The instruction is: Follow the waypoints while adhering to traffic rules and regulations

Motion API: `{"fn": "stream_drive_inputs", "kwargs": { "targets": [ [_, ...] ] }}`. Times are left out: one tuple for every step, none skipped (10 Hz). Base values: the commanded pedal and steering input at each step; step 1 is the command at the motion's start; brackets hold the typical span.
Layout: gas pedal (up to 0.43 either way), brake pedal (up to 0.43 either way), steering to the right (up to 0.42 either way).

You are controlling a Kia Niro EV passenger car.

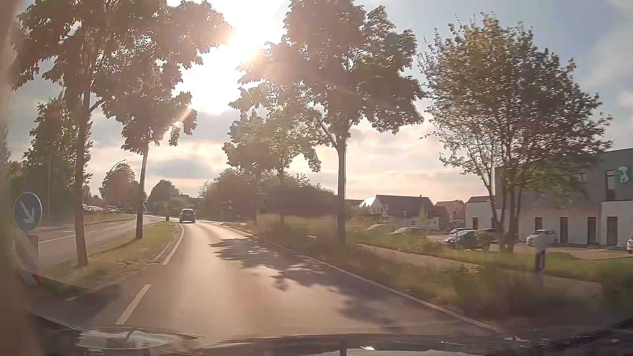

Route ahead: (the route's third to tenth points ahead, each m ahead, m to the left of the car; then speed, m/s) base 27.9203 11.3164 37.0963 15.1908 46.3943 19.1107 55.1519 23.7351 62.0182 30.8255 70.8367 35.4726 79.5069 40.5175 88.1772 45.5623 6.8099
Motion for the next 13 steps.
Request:
{"fn": "stream_drive_inputs", "kwargs": {
  "targets": [
    [0.319,0.0,-0.209],
    [0.331,0.0,-0.184],
    [0.339,0.0,-0.182],
    [0.358,0.0,-0.189],
    [0.358,0.0,-0.19],
    [0.37,0.0,-0.177],
    [0.37,0.0,-0.158],
    [0.37,0.0,-0.136],
    [0.37,0.0,-0.108],
    [0.378,0.0,-0.089],
    [0.378,0.0,-0.067],
    [0.378,0.0,-0.055],
    [0.378,0.0,-0.044]
  ]
}}
